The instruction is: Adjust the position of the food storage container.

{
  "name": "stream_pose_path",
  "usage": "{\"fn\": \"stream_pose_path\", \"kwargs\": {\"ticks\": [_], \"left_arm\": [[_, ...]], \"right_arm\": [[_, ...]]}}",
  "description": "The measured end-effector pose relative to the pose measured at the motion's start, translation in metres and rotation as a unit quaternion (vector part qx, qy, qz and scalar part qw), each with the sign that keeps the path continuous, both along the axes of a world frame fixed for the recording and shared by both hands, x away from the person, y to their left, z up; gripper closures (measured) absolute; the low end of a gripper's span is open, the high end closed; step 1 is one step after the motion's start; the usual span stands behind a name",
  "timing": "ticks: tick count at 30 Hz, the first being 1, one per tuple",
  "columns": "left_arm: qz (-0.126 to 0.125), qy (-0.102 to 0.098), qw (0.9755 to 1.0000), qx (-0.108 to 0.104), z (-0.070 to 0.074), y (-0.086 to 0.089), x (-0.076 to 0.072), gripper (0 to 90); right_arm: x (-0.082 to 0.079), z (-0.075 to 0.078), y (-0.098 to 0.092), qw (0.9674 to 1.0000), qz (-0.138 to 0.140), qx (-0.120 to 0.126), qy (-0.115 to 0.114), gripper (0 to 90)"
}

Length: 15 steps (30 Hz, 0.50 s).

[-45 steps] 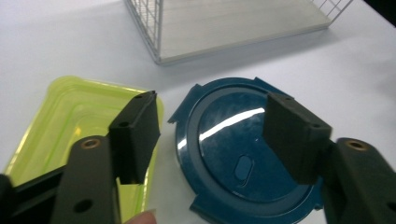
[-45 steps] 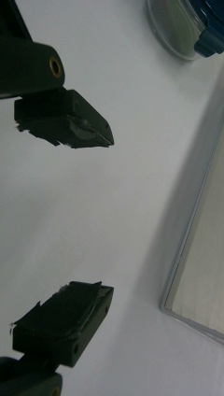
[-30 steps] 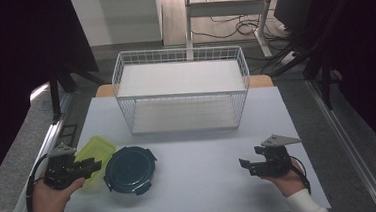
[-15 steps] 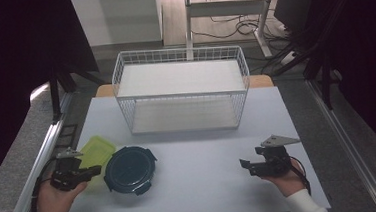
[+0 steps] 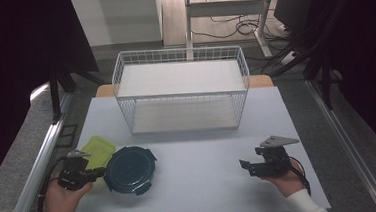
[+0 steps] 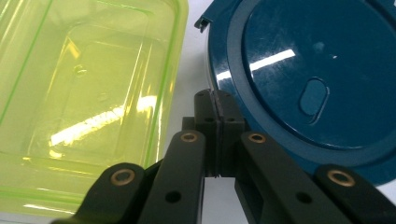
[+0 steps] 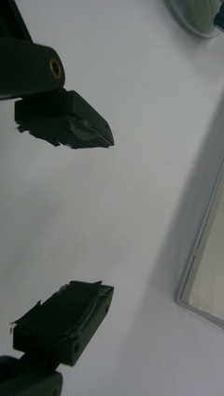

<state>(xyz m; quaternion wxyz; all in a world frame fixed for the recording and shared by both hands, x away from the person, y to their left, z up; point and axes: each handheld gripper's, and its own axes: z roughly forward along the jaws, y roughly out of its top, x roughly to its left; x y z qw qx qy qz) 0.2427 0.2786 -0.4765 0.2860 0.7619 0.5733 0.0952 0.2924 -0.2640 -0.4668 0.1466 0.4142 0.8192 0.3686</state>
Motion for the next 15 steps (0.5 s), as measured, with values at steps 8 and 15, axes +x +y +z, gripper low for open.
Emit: {"fn": "stream_pose_path", "kwargs": {"ticks": [8,15], "left_arm": [[0.012,0.0,0.9999,0.009,0.0017,-0.0048,0.0,90.0],[0.019,-0.002,0.9998,0.009,0.0014,-0.0069,-0.0008,90.0]], "right_arm": [[0.0008,-0.0003,0.0001,1.0,0.0,-0.001,0.0,23.3],[0.0009,-0.0001,0.0032,1.0,0.0,-0.002,0.001,23.4]]}}
